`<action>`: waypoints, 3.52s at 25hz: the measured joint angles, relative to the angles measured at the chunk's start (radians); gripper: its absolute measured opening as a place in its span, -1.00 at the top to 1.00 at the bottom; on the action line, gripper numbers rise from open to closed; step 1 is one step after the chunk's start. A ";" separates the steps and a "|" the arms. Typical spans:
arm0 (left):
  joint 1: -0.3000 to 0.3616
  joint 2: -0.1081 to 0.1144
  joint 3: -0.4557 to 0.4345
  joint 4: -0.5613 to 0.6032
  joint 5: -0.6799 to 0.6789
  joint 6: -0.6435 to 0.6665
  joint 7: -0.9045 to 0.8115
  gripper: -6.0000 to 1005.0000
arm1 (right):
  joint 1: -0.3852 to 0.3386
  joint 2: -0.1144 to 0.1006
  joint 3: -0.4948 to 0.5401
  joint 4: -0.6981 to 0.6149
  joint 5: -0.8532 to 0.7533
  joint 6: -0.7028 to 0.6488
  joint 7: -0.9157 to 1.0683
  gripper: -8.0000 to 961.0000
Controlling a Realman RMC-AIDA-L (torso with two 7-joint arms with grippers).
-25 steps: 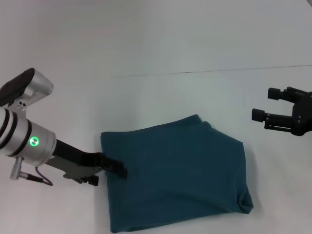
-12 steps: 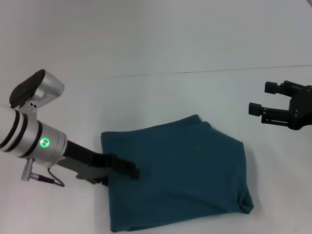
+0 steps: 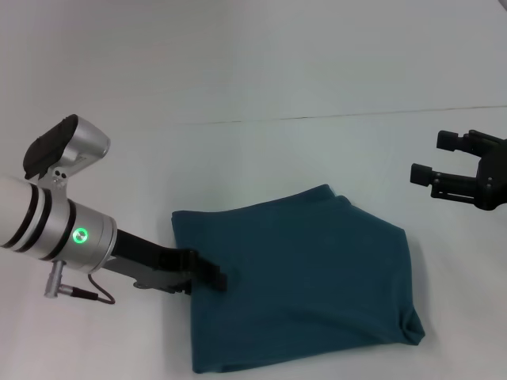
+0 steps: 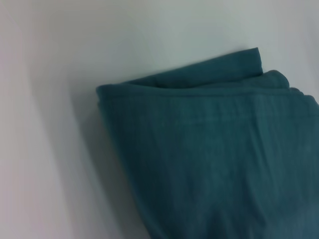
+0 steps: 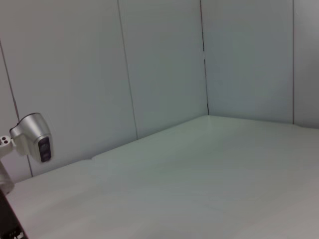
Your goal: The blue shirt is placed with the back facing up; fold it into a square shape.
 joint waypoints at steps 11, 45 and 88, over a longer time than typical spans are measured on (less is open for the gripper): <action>-0.001 -0.012 0.001 0.008 -0.001 -0.002 0.041 0.45 | -0.009 0.001 0.003 0.005 0.023 -0.002 0.000 -0.86; 0.029 0.081 -0.165 0.095 0.103 -0.013 0.070 0.64 | -0.036 0.001 0.002 0.024 0.096 -0.013 -0.008 -0.86; 0.502 -0.032 -0.450 0.271 -0.334 0.585 1.190 -0.89 | -0.032 0.007 -0.340 -0.064 -0.011 -0.261 0.091 -0.89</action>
